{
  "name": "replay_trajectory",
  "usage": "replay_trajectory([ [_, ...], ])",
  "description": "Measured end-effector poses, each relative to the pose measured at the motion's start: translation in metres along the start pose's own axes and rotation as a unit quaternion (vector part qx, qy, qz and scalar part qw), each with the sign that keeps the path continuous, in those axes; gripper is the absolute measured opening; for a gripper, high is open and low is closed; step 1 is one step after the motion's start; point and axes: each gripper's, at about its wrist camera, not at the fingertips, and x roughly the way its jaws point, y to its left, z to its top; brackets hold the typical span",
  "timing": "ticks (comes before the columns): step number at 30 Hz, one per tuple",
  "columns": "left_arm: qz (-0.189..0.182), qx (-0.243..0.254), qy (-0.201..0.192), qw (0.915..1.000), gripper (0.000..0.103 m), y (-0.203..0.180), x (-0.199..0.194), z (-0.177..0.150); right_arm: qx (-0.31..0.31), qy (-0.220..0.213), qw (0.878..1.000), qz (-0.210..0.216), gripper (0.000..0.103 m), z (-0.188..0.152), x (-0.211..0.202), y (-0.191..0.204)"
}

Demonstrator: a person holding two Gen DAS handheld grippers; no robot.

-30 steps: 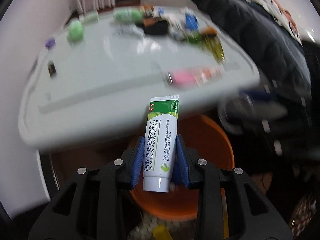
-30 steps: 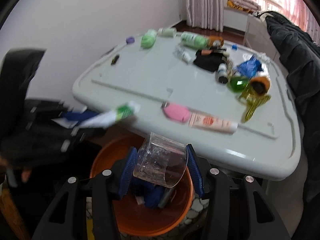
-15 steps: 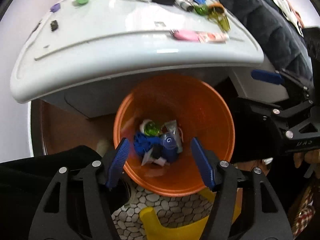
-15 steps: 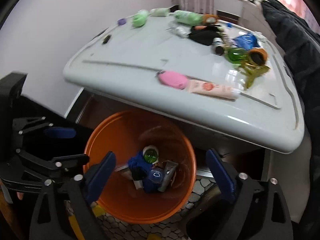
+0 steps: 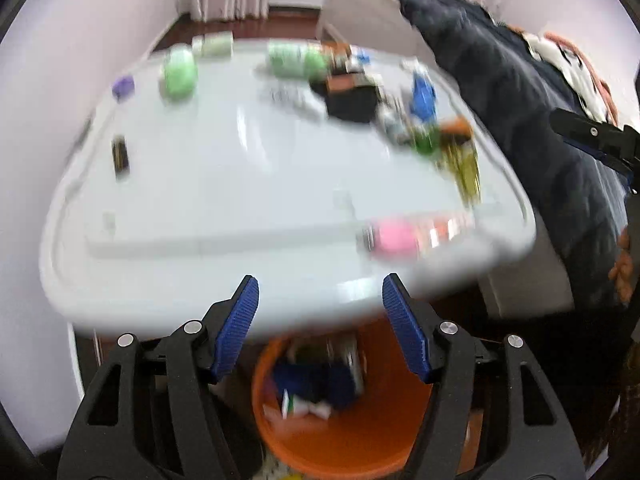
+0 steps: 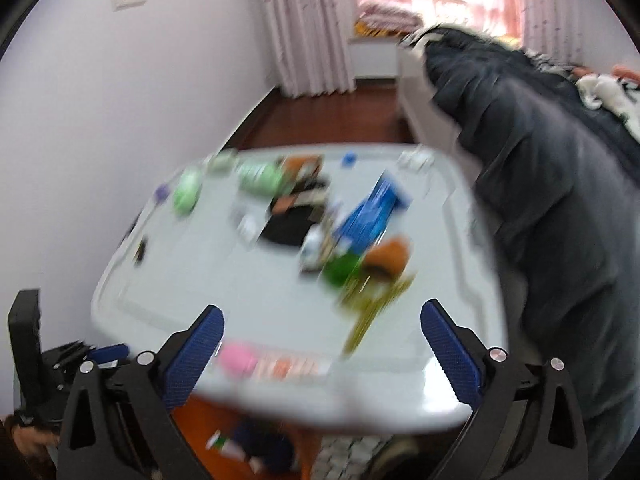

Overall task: Collect trash
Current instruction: 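Grasp the green pump bottle with the left tool while the right tool grasps the blue swab packet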

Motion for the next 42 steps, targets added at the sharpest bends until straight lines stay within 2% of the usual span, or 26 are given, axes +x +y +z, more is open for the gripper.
replay_trajectory([
  [1, -0.002, -0.007, -0.009, 0.9999, 0.07, 0.002, 0.003, 0.016, 0.007, -0.012, 1.0, -0.008, 0.097, 0.014, 0.002, -0.007],
  [5, 0.001, -0.051, -0.027, 0.9983, 0.073, 0.011, 0.028, 0.073, 0.046, -0.035, 0.998, -0.024, 0.097, 0.042, 0.018, -0.029],
  [8, 0.006, -0.08, -0.026, 0.9964, 0.073, 0.017, 0.054, 0.101, 0.062, -0.054, 0.996, -0.04, 0.097, 0.038, 0.026, -0.037],
  [11, -0.008, -0.121, -0.038, 0.9919, 0.073, 0.029, 0.077, 0.14, 0.048, -0.046, 0.996, -0.053, 0.097, 0.031, 0.035, -0.034],
  [13, -0.008, -0.117, -0.048, 0.9919, 0.073, 0.035, 0.087, 0.161, 0.029, -0.048, 0.997, -0.051, 0.097, 0.031, 0.034, -0.027],
  [15, -0.016, -0.081, -0.05, 0.9953, 0.075, 0.035, 0.106, 0.187, 0.0, -0.053, 0.997, -0.059, 0.097, 0.029, 0.032, -0.02],
  [17, 0.006, -0.033, -0.038, 0.9987, 0.076, 0.03, 0.129, 0.206, -0.012, -0.052, 0.997, -0.056, 0.097, 0.026, 0.031, -0.017],
  [19, 0.018, -0.013, -0.029, 0.9993, 0.077, 0.031, 0.145, 0.219, -0.009, -0.044, 0.998, -0.04, 0.097, 0.025, 0.034, -0.019],
  [22, 0.015, -0.006, -0.017, 0.9997, 0.079, 0.036, 0.162, 0.232, 0.009, -0.029, 0.999, -0.013, 0.097, 0.026, 0.038, -0.022],
  [24, -0.002, 0.004, -0.018, 0.9998, 0.079, 0.038, 0.167, 0.239, 0.023, -0.023, 0.999, 0.007, 0.097, 0.027, 0.039, -0.024],
  [26, -0.021, 0.025, -0.024, 0.9992, 0.08, 0.038, 0.166, 0.244, 0.021, -0.026, 0.999, 0.014, 0.097, 0.029, 0.036, -0.023],
  [28, -0.041, 0.067, -0.039, 0.9962, 0.08, 0.04, 0.161, 0.248, 0.014, -0.031, 0.999, 0.014, 0.097, 0.03, 0.033, -0.019],
  [31, -0.03, 0.101, -0.038, 0.9937, 0.08, 0.047, 0.161, 0.258, 0.003, -0.034, 0.999, 0.014, 0.097, 0.03, 0.03, -0.015],
  [35, -0.074, 0.038, 0.003, 0.9965, 0.08, 0.072, 0.18, 0.275, -0.008, -0.026, 1.0, 0.004, 0.097, 0.029, 0.036, -0.011],
  [39, -0.137, -0.029, 0.02, 0.9899, 0.08, 0.081, 0.187, 0.268, -0.014, -0.026, 1.0, 0.0, 0.097, 0.03, 0.038, -0.007],
  [40, -0.147, -0.028, 0.025, 0.9884, 0.08, 0.078, 0.186, 0.263, -0.015, -0.027, 1.0, -0.001, 0.097, 0.03, 0.037, -0.008],
  [42, -0.14, 0.018, 0.025, 0.9897, 0.081, 0.063, 0.174, 0.249, -0.02, -0.03, 0.999, -0.006, 0.097, 0.03, 0.036, -0.007],
])
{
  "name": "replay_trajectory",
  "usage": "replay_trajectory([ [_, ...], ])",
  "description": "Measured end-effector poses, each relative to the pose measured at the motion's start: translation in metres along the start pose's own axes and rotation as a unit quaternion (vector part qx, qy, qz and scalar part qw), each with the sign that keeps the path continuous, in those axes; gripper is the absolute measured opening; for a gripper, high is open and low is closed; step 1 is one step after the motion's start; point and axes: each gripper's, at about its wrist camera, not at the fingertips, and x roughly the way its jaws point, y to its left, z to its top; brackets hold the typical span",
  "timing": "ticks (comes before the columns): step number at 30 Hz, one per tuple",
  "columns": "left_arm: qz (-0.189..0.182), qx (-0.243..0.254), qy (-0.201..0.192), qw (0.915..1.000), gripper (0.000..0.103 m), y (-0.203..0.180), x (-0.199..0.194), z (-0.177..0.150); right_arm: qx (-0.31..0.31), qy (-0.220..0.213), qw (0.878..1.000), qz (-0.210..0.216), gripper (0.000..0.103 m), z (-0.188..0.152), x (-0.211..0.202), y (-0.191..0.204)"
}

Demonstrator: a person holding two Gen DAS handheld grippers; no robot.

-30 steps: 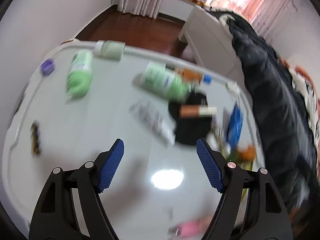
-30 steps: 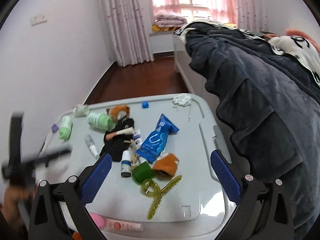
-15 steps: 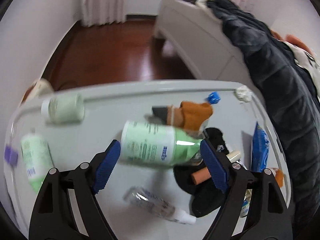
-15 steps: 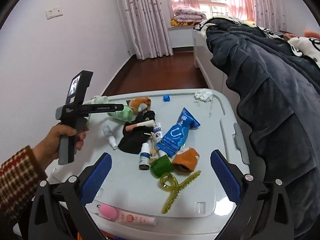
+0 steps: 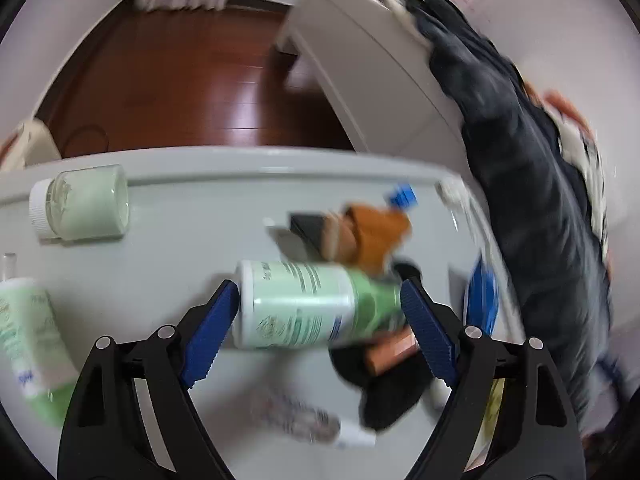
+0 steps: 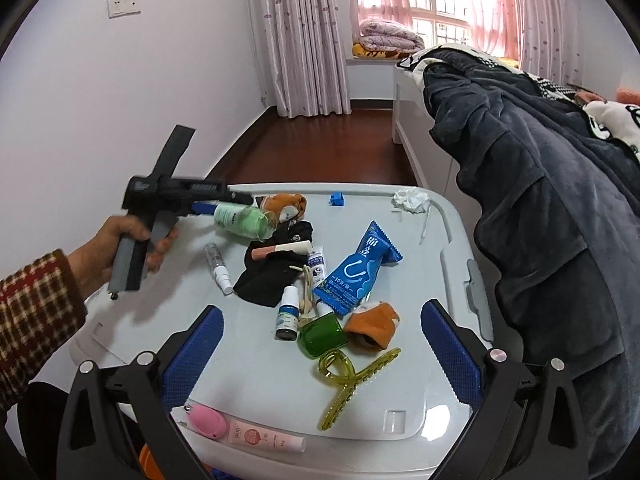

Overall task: Collect trash
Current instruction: 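Grasp the green pump bottle with the left tool while the right tool grasps the blue swab packet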

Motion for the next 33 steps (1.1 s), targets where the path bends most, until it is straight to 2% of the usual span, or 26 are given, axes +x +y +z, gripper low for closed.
replay_trajectory([
  [1, 0.002, 0.03, 0.005, 0.9995, 0.081, -0.009, -0.002, -0.006, -0.002, 0.0, 1.0, -0.001, 0.097, 0.0, -0.001, 0.0],
  [3, 0.028, 0.112, 0.01, 0.9933, 0.081, -0.03, -0.01, -0.018, -0.003, -0.001, 1.0, 0.0, 0.097, -0.001, -0.002, -0.002],
  [4, 0.053, 0.152, 0.01, 0.9869, 0.081, -0.039, -0.012, -0.023, -0.002, -0.001, 1.0, 0.0, 0.097, -0.001, -0.003, -0.003],
  [5, 0.084, 0.203, 0.008, 0.9755, 0.081, -0.05, -0.013, -0.027, 0.003, -0.001, 1.0, 0.001, 0.097, -0.001, -0.004, -0.006],
  [7, 0.125, 0.259, 0.0, 0.9579, 0.081, -0.062, -0.011, -0.027, 0.016, 0.0, 1.0, 0.006, 0.098, -0.001, -0.004, -0.011],
  [9, 0.14, 0.293, 0.011, 0.9459, 0.081, -0.067, -0.002, -0.023, 0.027, 0.002, 1.0, 0.012, 0.097, 0.0, -0.003, -0.015],
  [10, 0.142, 0.302, 0.022, 0.9424, 0.081, -0.067, 0.005, -0.02, 0.032, 0.004, 0.999, 0.014, 0.097, -0.001, -0.002, -0.016],
  [13, 0.156, 0.339, 0.065, 0.9255, 0.081, -0.066, 0.032, -0.015, 0.032, 0.012, 0.999, 0.012, 0.097, -0.002, 0.003, -0.016],
  [15, 0.164, 0.372, 0.086, 0.9095, 0.081, -0.064, 0.046, -0.017, 0.027, 0.017, 0.999, 0.006, 0.098, -0.002, 0.006, -0.015],
  [16, 0.164, 0.379, 0.094, 0.9058, 0.073, -0.063, 0.052, -0.017, 0.025, 0.019, 1.0, 0.002, 0.097, -0.003, 0.008, -0.015],
  [17, 0.151, 0.376, 0.102, 0.9086, 0.07, -0.062, 0.056, -0.016, 0.025, 0.02, 0.999, -0.001, 0.097, -0.002, 0.01, -0.016],
  [19, 0.132, 0.329, 0.093, 0.9303, 0.065, -0.055, 0.052, -0.009, 0.028, 0.022, 0.999, -0.005, 0.097, 0.0, 0.013, -0.018],
  [20, 0.131, 0.309, 0.088, 0.9379, 0.063, -0.052, 0.049, -0.01, 0.032, 0.022, 0.999, -0.004, 0.097, 0.001, 0.014, -0.02],
  [21, 0.133, 0.298, 0.084, 0.9413, 0.058, -0.05, 0.046, -0.011, 0.034, 0.021, 0.999, -0.004, 0.098, 0.002, 0.014, -0.021],
  [23, 0.146, 0.273, 0.075, 0.9478, 0.055, -0.047, 0.036, -0.021, 0.034, 0.016, 0.999, -0.006, 0.098, 0.006, 0.013, -0.023],
  [26, 0.139, 0.201, 0.048, 0.9684, 0.053, -0.043, 0.007, -0.037, 0.033, 0.015, 0.999, -0.026, 0.098, 0.02, 0.019, -0.031],
  [28, 0.136, 0.173, 0.034, 0.975, 0.053, -0.049, -0.01, -0.047, 0.036, 0.029, 0.999, -0.027, 0.097, 0.032, 0.034, -0.036],
  [30, 0.135, 0.145, 0.015, 0.98, 0.052, -0.052, -0.029, -0.06, 0.033, 0.048, 0.998, -0.037, 0.097, 0.046, 0.061, -0.037],
  [32, 0.117, 0.114, -0.001, 0.9866, 0.052, -0.055, -0.049, -0.073, 0.032, 0.073, 0.996, -0.044, 0.097, 0.055, 0.096, -0.037],
  [33, 0.117, 0.108, -0.005, 0.9872, 0.052, -0.06, -0.054, -0.074, 0.036, 0.084, 0.995, -0.046, 0.097, 0.057, 0.111, -0.038],
])
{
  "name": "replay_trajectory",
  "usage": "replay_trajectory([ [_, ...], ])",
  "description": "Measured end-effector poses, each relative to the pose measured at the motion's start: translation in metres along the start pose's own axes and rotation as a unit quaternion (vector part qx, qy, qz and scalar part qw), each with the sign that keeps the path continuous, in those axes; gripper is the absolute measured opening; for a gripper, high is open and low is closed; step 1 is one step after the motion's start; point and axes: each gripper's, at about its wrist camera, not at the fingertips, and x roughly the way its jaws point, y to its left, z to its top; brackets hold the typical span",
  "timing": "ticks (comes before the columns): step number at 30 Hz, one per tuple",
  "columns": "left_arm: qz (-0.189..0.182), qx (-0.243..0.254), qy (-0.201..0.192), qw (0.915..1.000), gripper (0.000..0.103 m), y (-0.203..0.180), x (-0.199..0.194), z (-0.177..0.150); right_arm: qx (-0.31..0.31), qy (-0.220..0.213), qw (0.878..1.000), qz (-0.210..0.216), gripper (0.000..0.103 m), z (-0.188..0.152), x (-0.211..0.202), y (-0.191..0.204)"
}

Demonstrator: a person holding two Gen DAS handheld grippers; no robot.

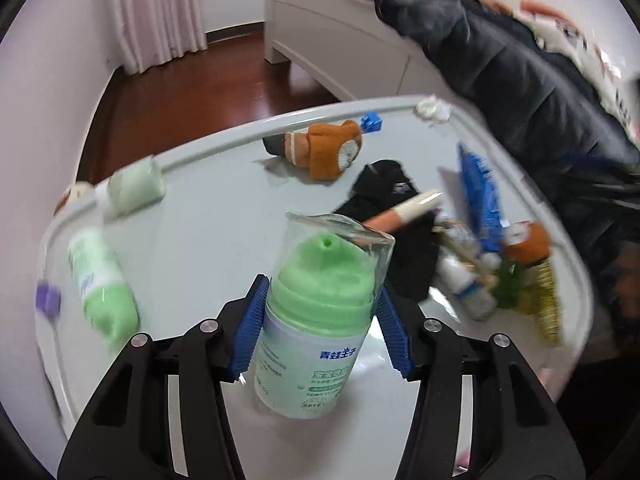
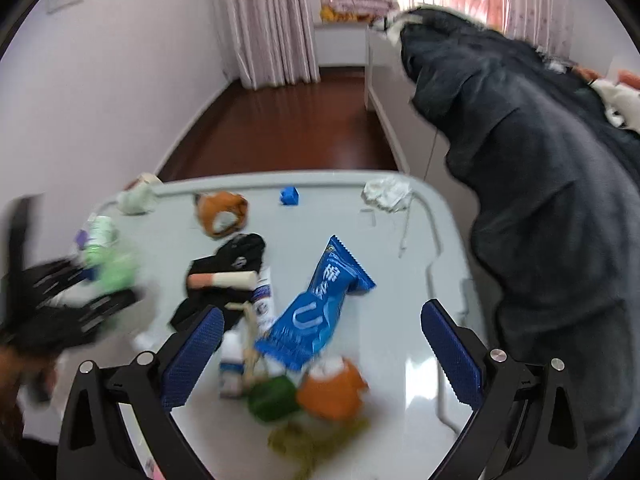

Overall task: Collect trash
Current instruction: 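Grasp the green pump bottle with the left tool while the right tool grasps the blue swab packet, then carry the green pump bottle and blue packet over the orange bin and release both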

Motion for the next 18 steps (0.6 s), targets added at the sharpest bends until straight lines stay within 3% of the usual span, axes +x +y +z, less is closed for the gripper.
replay_trajectory([
  [2, 0.009, -0.002, -0.01, 0.9999, 0.051, -0.004, -0.012, -0.007, 0.017, 0.032, 0.999, 0.001, 0.097, 0.008, 0.032, 0.0],
  [4, 0.001, -0.018, -0.02, 0.9996, 0.051, -0.005, -0.023, -0.013, 0.023, 0.045, 0.999, -0.01, 0.09, 0.011, 0.053, 0.002],
  [7, -0.007, -0.029, -0.027, 0.9992, 0.05, -0.003, -0.03, -0.02, 0.013, 0.076, 0.996, -0.04, 0.062, 0.01, 0.082, 0.006],
  [8, -0.008, -0.026, -0.027, 0.9992, 0.05, -0.003, -0.032, -0.022, 0.022, 0.093, 0.995, -0.034, 0.042, 0.007, 0.09, 0.005],
  [11, -0.015, -0.024, -0.029, 0.9992, 0.049, -0.005, -0.029, -0.024, 0.023, 0.091, 0.995, -0.029, 0.029, 0.005, 0.09, 0.005],
  [18, -0.041, -0.018, -0.041, 0.9981, 0.049, -0.017, -0.036, -0.026, -0.002, 0.033, 0.999, 0.024, 0.028, 0.006, 0.036, 0.02],
])
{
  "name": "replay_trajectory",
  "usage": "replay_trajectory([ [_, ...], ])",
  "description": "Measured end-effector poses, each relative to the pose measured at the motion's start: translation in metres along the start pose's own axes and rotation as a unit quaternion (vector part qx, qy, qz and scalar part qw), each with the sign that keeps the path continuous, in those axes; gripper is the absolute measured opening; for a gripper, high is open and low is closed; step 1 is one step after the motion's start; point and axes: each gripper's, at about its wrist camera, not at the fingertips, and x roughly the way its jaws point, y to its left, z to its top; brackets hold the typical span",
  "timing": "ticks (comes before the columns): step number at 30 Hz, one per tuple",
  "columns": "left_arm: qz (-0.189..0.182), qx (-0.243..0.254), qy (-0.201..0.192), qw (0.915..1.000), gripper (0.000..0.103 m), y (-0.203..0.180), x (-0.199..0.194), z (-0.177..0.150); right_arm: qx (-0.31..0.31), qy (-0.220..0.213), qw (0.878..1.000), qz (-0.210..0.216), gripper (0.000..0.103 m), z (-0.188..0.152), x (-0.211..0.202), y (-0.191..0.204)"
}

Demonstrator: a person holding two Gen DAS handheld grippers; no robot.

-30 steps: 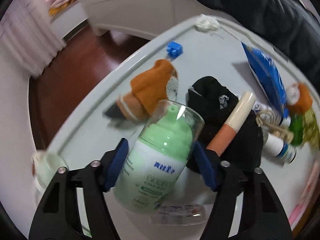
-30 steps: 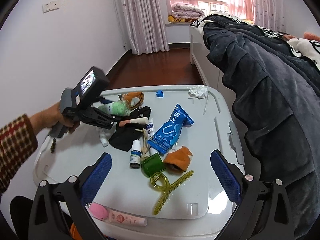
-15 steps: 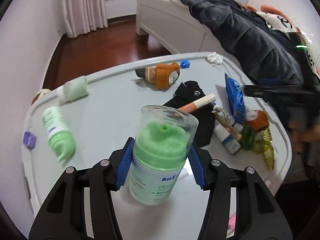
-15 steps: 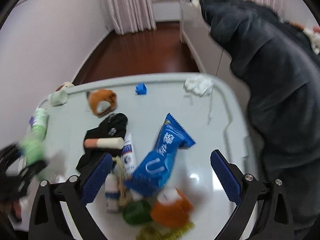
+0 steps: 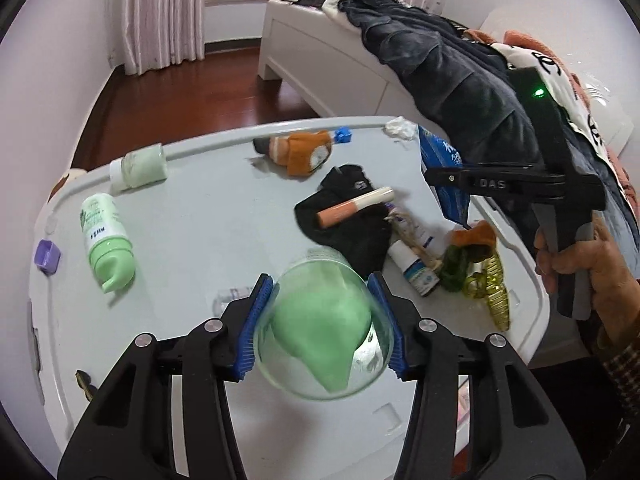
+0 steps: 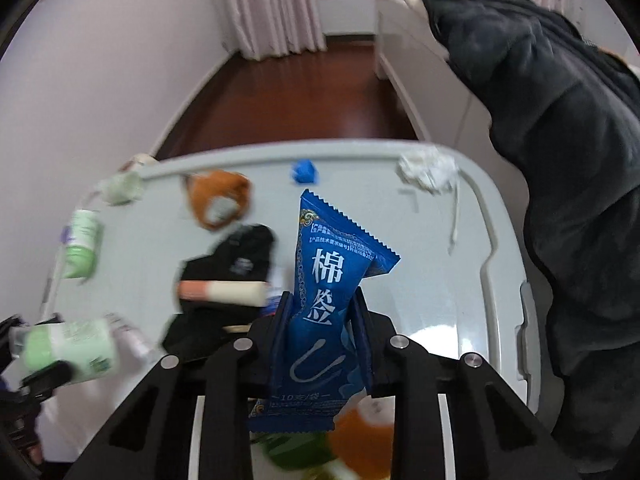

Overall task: Collect trash
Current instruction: 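Carry the green pump bottle and blue packet over the orange bin and release both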

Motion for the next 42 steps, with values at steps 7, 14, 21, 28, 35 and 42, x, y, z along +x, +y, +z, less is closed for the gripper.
replay_trajectory([
  [7, 0.005, 0.01, -0.019, 0.9998, 0.048, -0.019, -0.026, -0.013, -0.042, -0.048, 0.997, 0.037, 0.028, -0.016, -0.058, 0.033],
  [14, 0.004, -0.002, -0.044, 0.999, 0.048, -0.046, -0.081, -0.059, -0.058, -0.063, 0.992, 0.097, 0.029, -0.077, -0.113, 0.061],
  [21, -0.01, -0.014, 0.028, 0.9995, 0.048, -0.079, -0.104, -0.145, -0.093, 0.023, 0.984, 0.151, 0.03, -0.197, -0.123, 0.099],
  [28, -0.036, -0.048, 0.113, 0.9918, 0.049, -0.097, -0.084, -0.217, -0.09, 0.142, 0.974, 0.153, 0.047, -0.281, -0.087, 0.113],
  [35, -0.019, -0.089, 0.059, 0.9941, 0.068, -0.076, -0.109, -0.208, -0.039, 0.111, 0.986, 0.122, 0.08, -0.272, -0.098, 0.089],
  [42, 0.046, -0.127, -0.018, 0.9907, 0.076, -0.031, -0.127, -0.136, -0.038, -0.015, 0.995, 0.088, 0.091, -0.197, -0.148, 0.065],
])
